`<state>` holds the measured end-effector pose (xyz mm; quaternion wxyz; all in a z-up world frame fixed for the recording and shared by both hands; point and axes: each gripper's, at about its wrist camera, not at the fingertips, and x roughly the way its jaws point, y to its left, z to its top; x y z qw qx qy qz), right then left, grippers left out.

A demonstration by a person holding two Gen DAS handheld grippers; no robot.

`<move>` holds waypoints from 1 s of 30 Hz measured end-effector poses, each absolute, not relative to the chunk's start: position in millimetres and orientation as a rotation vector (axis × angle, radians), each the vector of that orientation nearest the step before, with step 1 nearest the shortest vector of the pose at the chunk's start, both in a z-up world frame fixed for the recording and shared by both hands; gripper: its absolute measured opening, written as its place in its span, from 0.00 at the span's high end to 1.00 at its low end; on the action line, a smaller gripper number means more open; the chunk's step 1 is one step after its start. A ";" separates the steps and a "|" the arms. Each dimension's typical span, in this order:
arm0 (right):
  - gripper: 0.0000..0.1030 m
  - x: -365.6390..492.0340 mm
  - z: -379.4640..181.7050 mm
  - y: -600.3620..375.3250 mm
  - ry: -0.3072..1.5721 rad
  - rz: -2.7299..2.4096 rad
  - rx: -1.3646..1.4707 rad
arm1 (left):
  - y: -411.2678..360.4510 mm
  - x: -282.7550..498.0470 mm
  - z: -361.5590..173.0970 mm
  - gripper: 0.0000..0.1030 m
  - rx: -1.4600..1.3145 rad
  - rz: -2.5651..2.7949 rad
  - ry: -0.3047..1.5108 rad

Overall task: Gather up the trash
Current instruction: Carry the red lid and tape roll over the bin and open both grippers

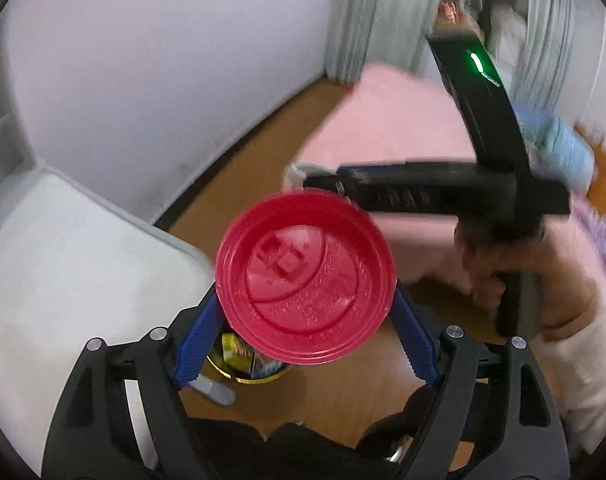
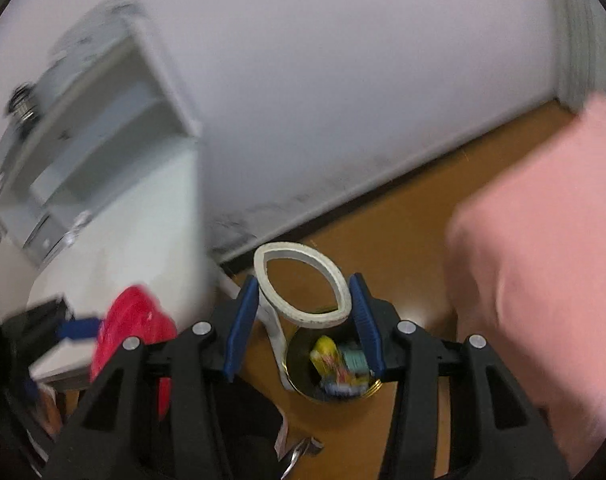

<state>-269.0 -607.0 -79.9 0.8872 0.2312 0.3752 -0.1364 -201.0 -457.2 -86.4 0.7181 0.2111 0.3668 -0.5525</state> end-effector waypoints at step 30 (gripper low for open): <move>0.16 -190.1 -414.7 -684.3 1.195 -0.278 1.197 | -557.2 -77.6 -410.9 0.08 0.701 -0.777 1.398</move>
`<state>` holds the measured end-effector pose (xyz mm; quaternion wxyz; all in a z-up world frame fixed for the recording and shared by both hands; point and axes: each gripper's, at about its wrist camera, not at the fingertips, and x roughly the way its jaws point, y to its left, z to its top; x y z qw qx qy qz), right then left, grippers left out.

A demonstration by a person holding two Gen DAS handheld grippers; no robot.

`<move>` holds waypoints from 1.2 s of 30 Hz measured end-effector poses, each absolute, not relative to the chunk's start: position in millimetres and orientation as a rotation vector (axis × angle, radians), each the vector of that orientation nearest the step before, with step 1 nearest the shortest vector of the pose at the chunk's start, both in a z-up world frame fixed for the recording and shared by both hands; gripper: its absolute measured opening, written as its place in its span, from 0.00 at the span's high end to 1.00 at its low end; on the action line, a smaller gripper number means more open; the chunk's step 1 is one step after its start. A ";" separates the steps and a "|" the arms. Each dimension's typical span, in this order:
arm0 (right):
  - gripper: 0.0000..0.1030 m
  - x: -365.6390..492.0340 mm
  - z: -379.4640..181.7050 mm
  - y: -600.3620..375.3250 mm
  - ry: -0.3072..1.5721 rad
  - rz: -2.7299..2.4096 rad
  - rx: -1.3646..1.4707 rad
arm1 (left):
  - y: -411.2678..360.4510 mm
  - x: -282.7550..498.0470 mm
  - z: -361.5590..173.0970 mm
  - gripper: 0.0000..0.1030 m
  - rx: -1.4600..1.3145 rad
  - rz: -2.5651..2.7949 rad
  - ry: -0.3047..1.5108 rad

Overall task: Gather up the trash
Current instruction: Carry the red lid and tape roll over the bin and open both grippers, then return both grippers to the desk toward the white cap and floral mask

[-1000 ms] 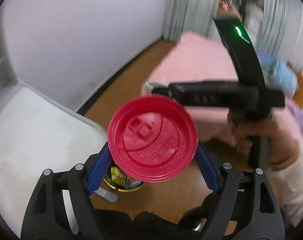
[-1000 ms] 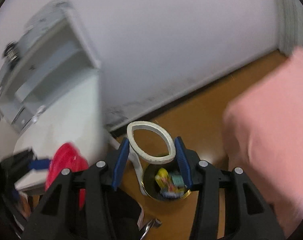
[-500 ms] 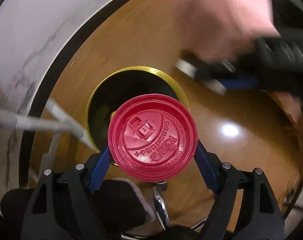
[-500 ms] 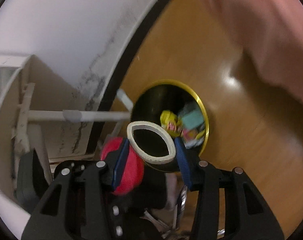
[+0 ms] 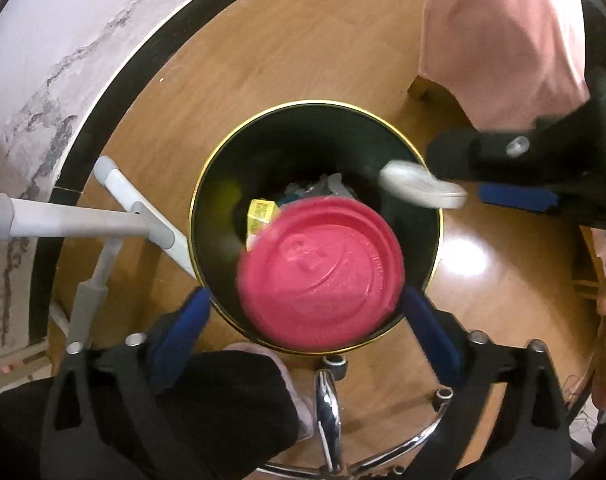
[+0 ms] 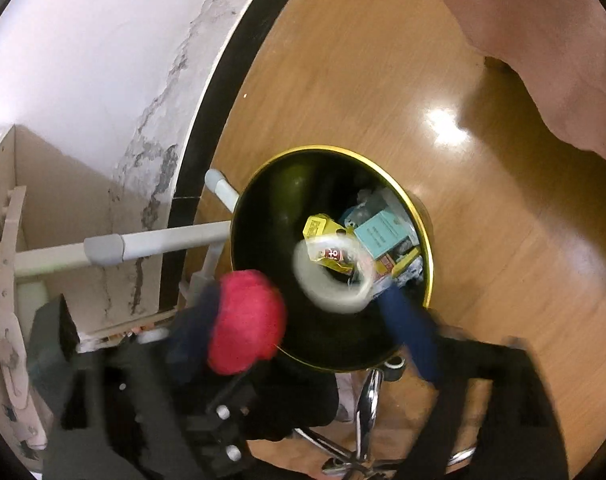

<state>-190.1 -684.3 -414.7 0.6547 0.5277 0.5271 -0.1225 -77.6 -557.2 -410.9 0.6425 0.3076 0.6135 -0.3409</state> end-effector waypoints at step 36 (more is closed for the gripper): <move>0.07 -6.6 -33.0 -345.0 0.695 0.081 -0.035 | -50.6 112.7 -88.0 0.25 0.053 -0.133 0.866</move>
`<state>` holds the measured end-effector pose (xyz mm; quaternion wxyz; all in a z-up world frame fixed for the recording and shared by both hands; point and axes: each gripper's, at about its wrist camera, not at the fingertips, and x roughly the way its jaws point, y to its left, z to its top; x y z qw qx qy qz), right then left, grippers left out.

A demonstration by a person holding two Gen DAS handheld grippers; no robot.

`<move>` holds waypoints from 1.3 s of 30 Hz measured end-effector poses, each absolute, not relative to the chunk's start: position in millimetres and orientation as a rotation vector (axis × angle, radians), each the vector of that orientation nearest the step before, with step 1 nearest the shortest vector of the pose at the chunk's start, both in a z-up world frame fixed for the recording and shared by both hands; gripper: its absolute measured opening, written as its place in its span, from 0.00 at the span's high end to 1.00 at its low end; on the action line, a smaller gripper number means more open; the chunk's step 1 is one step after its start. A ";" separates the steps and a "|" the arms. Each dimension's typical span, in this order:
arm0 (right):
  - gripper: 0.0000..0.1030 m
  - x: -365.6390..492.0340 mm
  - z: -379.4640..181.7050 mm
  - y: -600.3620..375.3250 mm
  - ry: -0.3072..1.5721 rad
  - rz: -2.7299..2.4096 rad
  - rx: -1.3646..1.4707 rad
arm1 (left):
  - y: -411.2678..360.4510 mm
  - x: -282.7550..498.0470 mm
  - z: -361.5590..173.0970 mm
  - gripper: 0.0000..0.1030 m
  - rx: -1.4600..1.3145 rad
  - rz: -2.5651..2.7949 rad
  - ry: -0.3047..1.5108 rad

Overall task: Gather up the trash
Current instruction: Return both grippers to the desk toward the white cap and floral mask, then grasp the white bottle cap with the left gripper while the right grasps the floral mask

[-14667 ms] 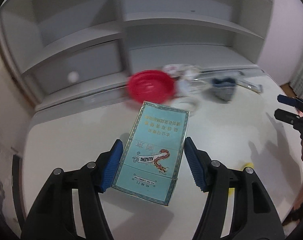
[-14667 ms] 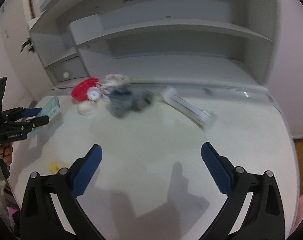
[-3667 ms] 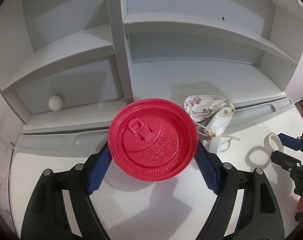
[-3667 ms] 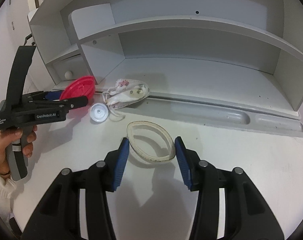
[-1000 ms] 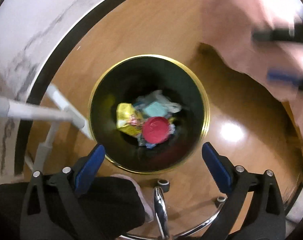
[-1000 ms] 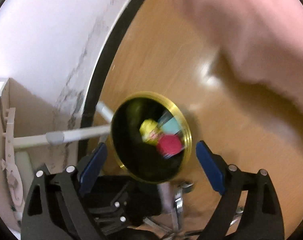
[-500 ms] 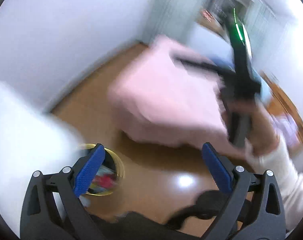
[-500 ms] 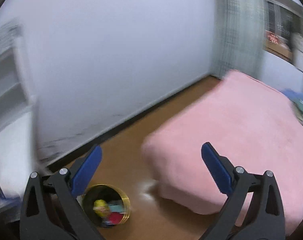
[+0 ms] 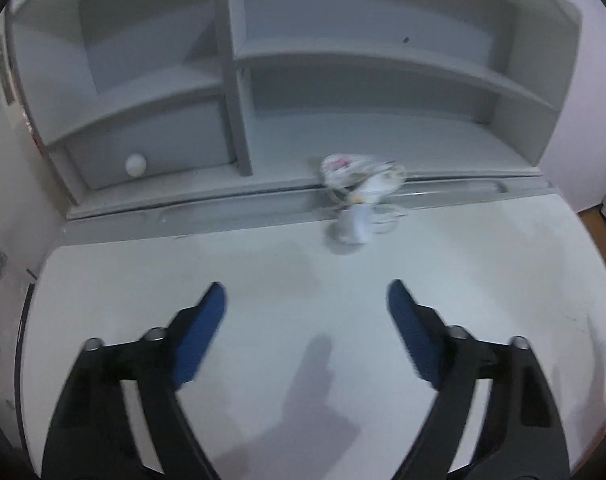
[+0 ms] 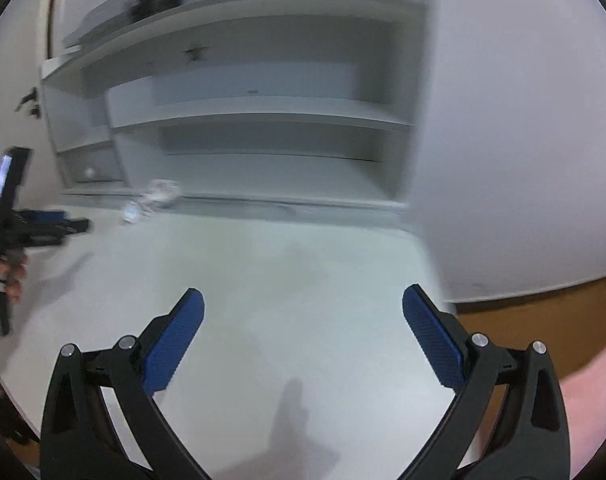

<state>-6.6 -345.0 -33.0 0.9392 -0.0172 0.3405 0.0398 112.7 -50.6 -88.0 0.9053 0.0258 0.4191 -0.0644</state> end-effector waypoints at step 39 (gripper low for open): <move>0.87 217.9 -106.3 -150.8 0.955 0.261 0.151 | 51.6 195.3 -114.5 0.84 -0.174 -0.125 0.862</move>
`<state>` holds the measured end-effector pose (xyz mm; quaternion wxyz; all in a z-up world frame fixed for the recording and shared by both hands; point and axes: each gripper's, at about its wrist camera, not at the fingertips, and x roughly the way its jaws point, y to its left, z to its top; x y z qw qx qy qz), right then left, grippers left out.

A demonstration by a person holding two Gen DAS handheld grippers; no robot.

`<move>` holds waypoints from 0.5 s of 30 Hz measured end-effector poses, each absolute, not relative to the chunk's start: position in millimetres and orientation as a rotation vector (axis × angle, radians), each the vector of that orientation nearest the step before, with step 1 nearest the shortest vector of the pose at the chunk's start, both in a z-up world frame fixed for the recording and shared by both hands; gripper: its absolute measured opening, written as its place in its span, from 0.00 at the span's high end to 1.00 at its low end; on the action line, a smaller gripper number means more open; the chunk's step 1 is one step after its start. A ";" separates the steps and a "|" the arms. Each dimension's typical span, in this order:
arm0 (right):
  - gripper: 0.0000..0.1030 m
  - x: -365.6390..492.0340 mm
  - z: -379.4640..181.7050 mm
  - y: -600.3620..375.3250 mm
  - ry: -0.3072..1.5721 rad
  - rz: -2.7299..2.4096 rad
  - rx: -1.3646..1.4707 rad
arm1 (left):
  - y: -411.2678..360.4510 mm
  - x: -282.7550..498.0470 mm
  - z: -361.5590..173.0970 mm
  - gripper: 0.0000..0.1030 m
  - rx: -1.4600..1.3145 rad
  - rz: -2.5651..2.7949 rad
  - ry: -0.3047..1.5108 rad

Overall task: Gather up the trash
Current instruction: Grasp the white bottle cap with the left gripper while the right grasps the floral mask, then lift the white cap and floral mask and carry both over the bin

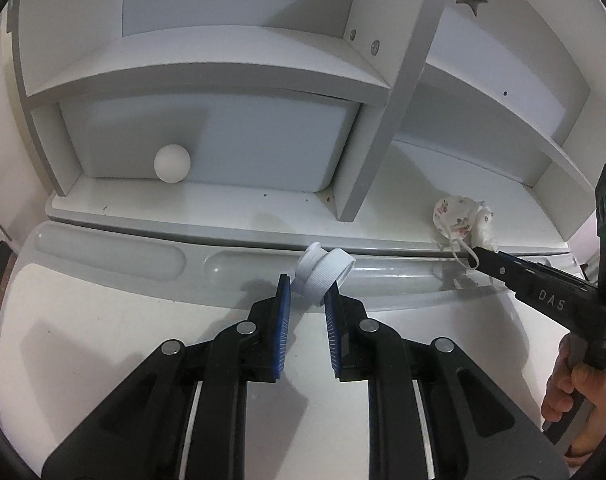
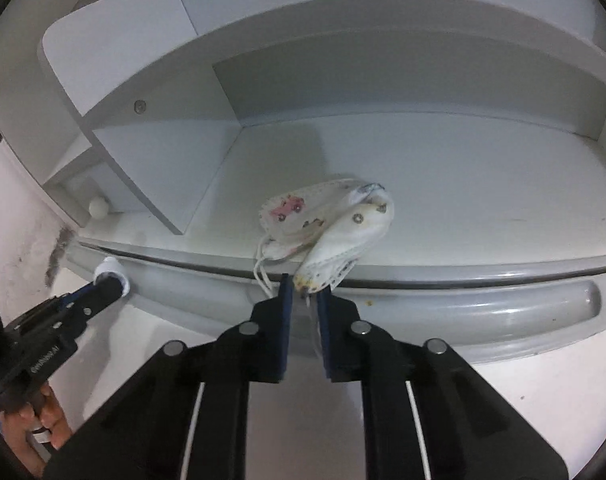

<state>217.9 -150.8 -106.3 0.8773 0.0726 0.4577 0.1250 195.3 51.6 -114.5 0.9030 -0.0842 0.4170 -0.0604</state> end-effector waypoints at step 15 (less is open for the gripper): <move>0.92 147.9 -60.1 -187.5 0.878 0.311 0.091 | 67.3 166.6 -79.9 0.84 -0.176 -0.182 0.808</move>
